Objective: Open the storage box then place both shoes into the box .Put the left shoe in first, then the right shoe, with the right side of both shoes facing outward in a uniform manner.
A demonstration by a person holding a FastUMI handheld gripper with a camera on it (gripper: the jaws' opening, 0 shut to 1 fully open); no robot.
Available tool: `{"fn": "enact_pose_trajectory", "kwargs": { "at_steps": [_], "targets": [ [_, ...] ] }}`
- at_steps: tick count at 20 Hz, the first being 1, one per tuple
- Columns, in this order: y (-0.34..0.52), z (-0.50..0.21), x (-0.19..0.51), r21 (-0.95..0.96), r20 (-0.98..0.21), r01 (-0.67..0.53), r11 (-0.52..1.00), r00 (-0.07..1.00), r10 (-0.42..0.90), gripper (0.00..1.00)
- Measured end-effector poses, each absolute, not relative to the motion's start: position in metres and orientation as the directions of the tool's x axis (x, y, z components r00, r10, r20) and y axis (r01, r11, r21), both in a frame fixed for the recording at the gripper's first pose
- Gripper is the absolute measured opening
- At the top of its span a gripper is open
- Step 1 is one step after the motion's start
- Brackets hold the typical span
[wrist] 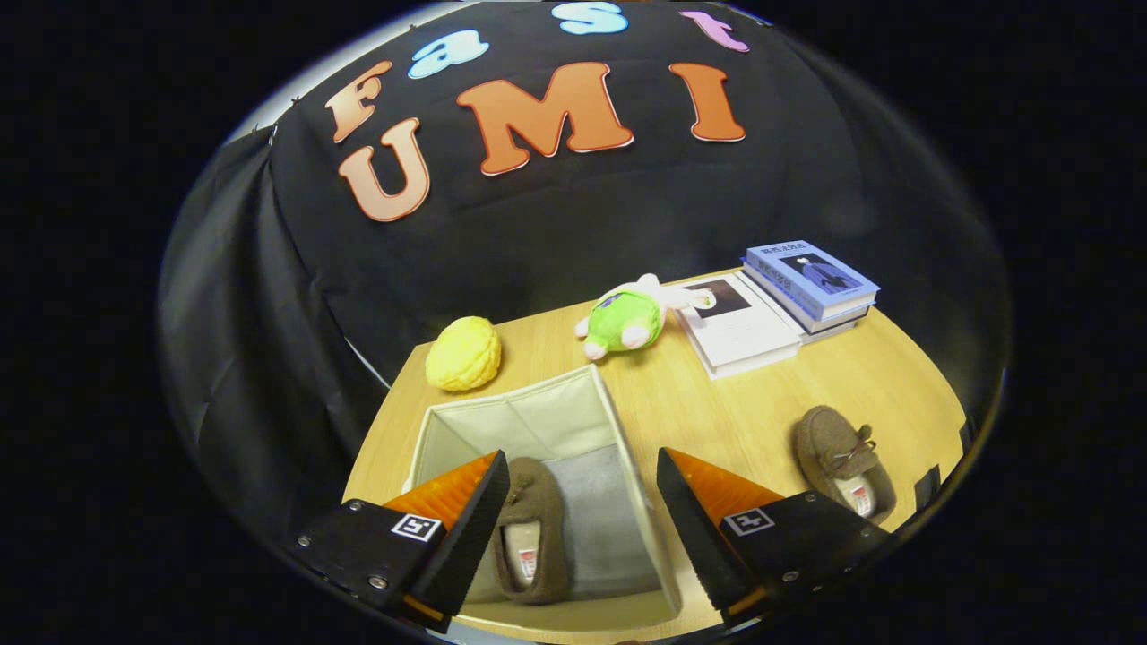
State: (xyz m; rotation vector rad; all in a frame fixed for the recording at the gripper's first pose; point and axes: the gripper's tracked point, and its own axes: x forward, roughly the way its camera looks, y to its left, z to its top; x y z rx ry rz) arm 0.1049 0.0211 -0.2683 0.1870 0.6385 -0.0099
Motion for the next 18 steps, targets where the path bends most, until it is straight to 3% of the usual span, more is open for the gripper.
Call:
{"fn": "enact_pose_trajectory", "kwargs": {
  "at_steps": [11, 18],
  "targets": [
    [-0.156, -0.284, 0.071, 0.04, -0.611, 0.268, 0.963, 0.769, -0.188, 0.99],
    [-0.226, -0.322, 0.038, -0.034, -0.653, 0.317, 0.948, 0.711, -0.261, 0.99]
  ]
}}
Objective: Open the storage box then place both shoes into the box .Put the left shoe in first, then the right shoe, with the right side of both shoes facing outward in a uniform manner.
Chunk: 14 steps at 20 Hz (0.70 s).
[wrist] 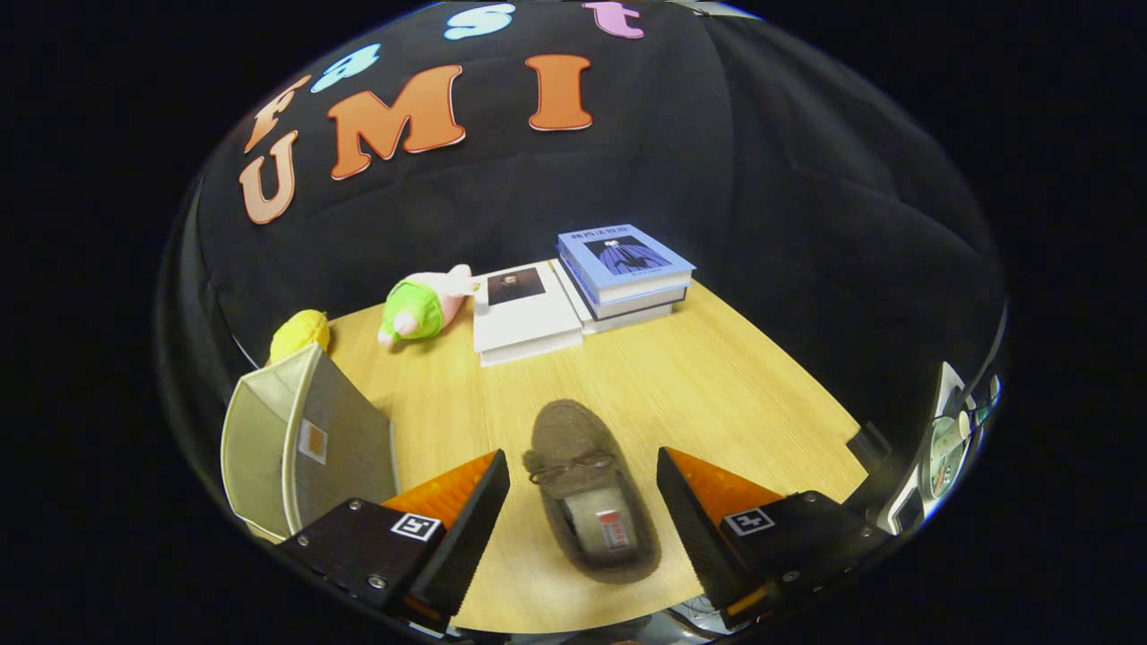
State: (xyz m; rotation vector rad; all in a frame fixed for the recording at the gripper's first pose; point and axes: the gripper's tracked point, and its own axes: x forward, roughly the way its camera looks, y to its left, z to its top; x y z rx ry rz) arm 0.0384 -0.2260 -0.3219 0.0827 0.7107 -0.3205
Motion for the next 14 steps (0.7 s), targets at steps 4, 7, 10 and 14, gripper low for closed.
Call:
{"fn": "enact_pose_trajectory", "kwargs": {
  "at_steps": [4, 7, 10, 14],
  "targets": [
    [-0.248, -0.353, 0.025, -0.042, -0.693, 0.339, 0.94, 0.668, -0.272, 0.99],
    [-0.257, -0.375, 0.02, -0.038, -0.722, 0.35, 0.936, 0.638, -0.268, 0.99],
    [-0.258, -0.395, 0.018, -0.042, -0.75, 0.342, 0.939, 0.61, -0.255, 0.99],
    [-0.256, -0.412, 0.02, -0.008, -0.778, 0.331, 0.943, 0.59, -0.214, 0.93]
  ]
}}
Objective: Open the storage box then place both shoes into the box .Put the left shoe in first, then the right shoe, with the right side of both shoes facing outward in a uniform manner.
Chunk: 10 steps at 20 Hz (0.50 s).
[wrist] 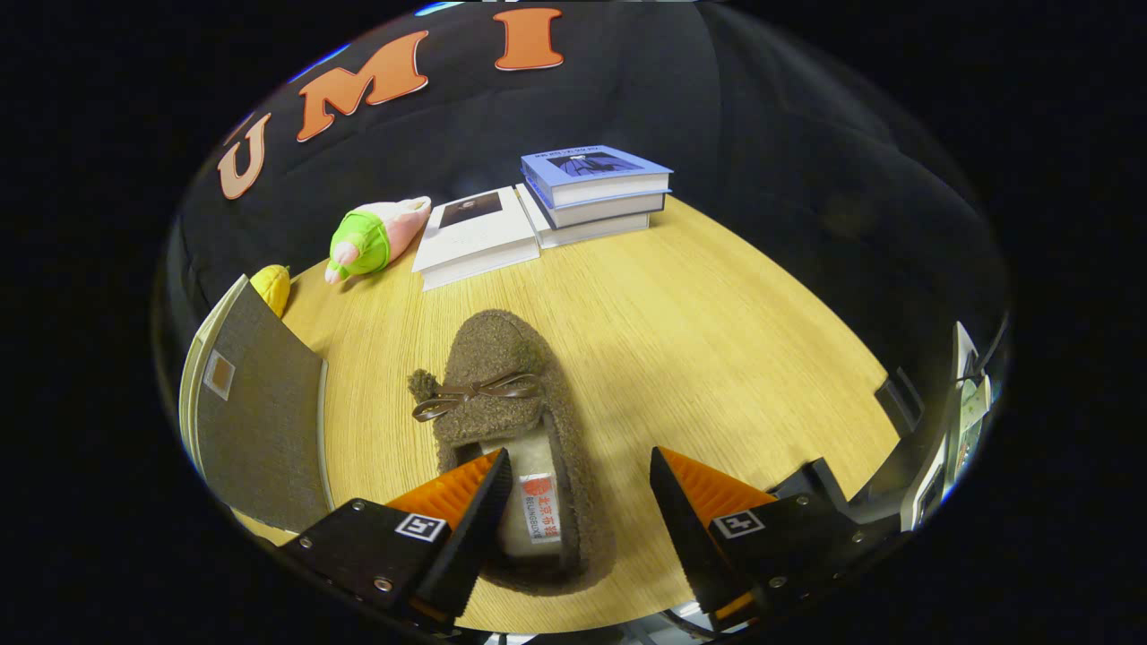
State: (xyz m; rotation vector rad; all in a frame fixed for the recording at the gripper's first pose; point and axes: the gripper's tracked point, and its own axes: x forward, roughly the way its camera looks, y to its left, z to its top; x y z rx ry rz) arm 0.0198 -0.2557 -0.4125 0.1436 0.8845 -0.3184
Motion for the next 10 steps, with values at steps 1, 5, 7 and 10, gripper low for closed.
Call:
{"fn": "enact_pose_trajectory", "kwargs": {
  "at_steps": [1, 5, 7, 10],
  "targets": [
    [-0.253, -0.415, 0.022, 0.013, -0.782, 0.331, 0.943, 0.591, -0.197, 0.89],
    [-0.257, -0.414, 0.026, 0.006, -0.778, 0.352, 0.936, 0.589, -0.217, 0.45],
    [-0.259, -0.409, 0.027, 0.018, -0.773, 0.378, 0.926, 0.592, -0.227, 0.17],
    [-0.257, -0.399, 0.023, 0.011, -0.769, 0.394, 0.919, 0.591, -0.244, 0.02]
  ]
}}
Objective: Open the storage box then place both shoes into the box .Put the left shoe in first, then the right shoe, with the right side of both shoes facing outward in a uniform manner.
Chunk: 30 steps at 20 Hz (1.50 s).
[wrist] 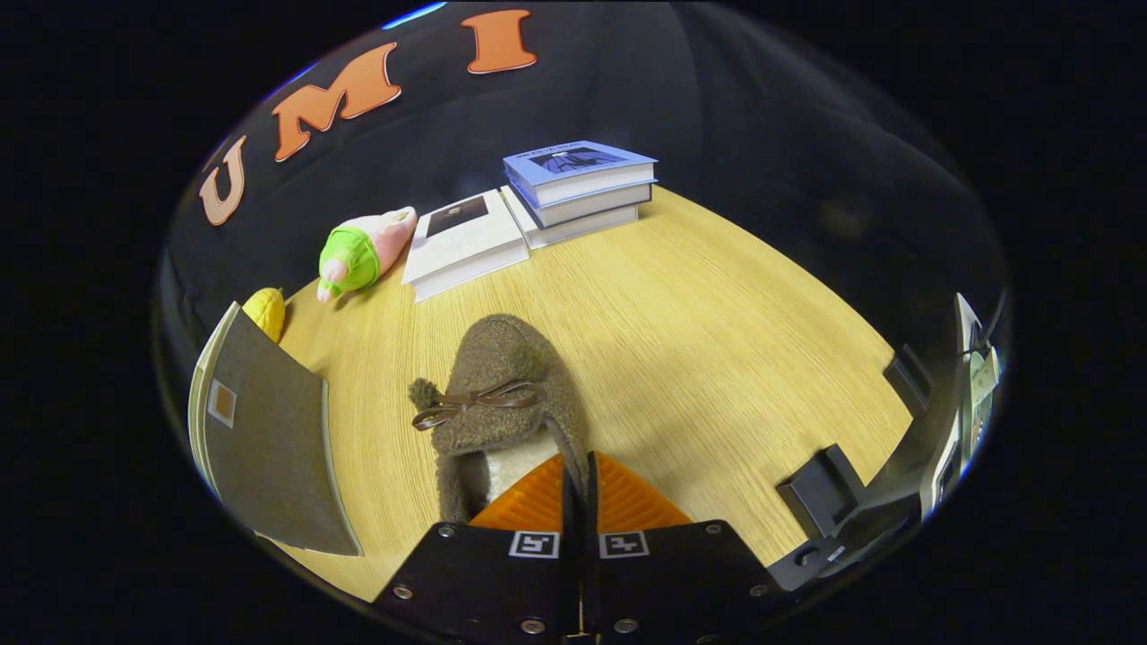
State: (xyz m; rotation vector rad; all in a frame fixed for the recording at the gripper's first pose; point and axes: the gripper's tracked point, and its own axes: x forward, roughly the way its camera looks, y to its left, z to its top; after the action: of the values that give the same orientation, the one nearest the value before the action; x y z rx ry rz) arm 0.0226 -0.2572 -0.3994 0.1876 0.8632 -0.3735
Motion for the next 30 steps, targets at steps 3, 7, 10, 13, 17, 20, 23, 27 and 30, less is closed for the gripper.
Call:
{"fn": "enact_pose_trajectory", "kwargs": {
  "at_steps": [3, 7, 10, 13, 17, 20, 23, 27, 30],
  "targets": [
    [-0.246, -0.374, 0.03, 0.018, -0.738, 0.367, 0.93, 0.633, -0.235, 0.02],
    [-0.224, -0.329, 0.044, 0.056, -0.703, 0.349, 0.936, 0.679, -0.211, 0.02],
    [-0.197, -0.289, 0.058, 0.076, -0.662, 0.311, 0.947, 0.726, -0.185, 0.02],
    [-0.163, -0.26, 0.069, 0.119, -0.648, 0.274, 0.954, 0.75, -0.135, 0.02],
    [-0.105, -0.231, 0.082, 0.178, -0.623, 0.208, 0.962, 0.78, -0.054, 0.02],
    [-0.062, -0.225, 0.088, 0.204, -0.624, 0.156, 0.966, 0.781, 0.006, 0.02],
    [-0.026, -0.226, 0.088, 0.241, -0.63, 0.115, 0.964, 0.774, 0.066, 0.01],
    [0.005, -0.241, 0.086, 0.243, -0.653, 0.097, 0.965, 0.752, 0.089, 0.02],
    [0.019, -0.256, 0.083, 0.23, -0.673, 0.098, 0.968, 0.735, 0.085, 0.01]
  ]
}}
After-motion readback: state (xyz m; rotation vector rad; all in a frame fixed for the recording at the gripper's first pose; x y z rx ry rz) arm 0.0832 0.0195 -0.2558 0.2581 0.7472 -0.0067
